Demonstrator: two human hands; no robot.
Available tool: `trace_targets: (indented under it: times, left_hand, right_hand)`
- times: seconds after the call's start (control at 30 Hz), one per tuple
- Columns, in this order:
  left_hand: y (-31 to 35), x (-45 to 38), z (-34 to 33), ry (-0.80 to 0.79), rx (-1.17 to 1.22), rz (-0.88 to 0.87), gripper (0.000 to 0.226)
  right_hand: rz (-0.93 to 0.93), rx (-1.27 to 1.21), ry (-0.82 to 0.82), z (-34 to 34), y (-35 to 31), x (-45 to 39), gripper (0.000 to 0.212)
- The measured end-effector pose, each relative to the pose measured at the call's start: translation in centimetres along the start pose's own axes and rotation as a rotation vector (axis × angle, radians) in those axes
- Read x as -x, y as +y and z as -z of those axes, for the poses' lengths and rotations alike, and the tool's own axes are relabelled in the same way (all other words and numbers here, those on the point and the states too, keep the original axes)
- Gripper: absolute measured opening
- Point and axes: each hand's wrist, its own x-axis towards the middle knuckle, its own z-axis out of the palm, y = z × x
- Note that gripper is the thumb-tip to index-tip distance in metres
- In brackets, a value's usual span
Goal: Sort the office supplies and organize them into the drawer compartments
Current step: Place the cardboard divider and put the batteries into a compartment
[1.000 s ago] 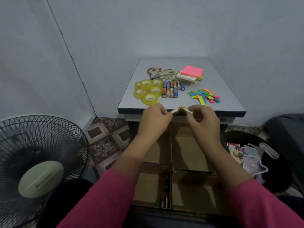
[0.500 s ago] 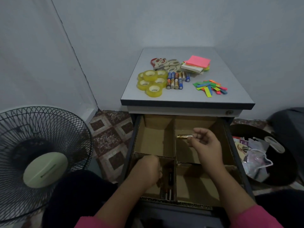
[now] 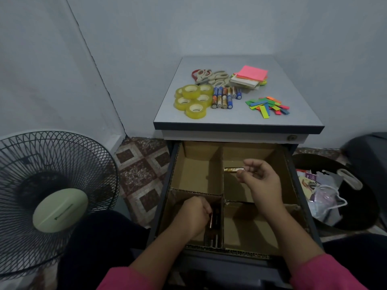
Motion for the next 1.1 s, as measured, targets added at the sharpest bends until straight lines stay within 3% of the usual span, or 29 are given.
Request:
trace_targets:
  times: [0.1,0.2,0.27,0.57,0.67,0.73,0.83,0.9,1.0,1.1]
  left_hand:
    - [0.1,0.0,0.2,-0.081,0.091,0.064,0.024]
    - [0.1,-0.2,0.1,-0.143,0.030,0.103,0.023]
    - [0.2,-0.2,0.5,-0.124,-0.035,0.113,0.016]
    - [-0.1,0.1,0.4,-0.135,-0.126,0.021,0.023]
    - [0.2,0.0,1.5,-0.140,0.109,0.114,0.024]
    - [0.8,0.3,3.0,-0.027,0.315,0.134,0.032]
    - [0.5,0.6,5.5,0.284,0.565,0.009,0.034]
    - [-0.2,0.6,6.5,0.443,0.722,-0.047,0.032]
    - [-1.0,0.1,6.6,0.525,0.873,0.022,0.030]
    - [-0.9,-0.1,6.2,0.510,0.916,0.040,0.030]
  right_hand:
    - [0.004,0.007,-0.005,0.1,0.0,0.1,0.027]
    - [-0.008,0.005,-0.003,0.1,0.0,0.1,0.026]
    - [-0.012,-0.005,-0.005,0.1,0.0,0.1,0.026]
    - [-0.031,0.009,-0.044,0.1,-0.1,0.2,0.021]
    - [-0.048,0.030,-0.117,-0.1,-0.7,0.5,0.019]
    - [-0.041,0.088,-0.184,-0.2,-1.5,0.8,0.018]
    - [0.003,0.266,-0.351,-0.5,-2.9,1.6,0.016]
    - [0.059,0.525,-0.537,-1.4,-3.6,2.1,0.014]
    - [0.230,0.980,-0.842,-3.9,-3.6,2.4,0.019]
    - [0.242,1.264,-0.986,-6.5,-2.9,2.7,0.022]
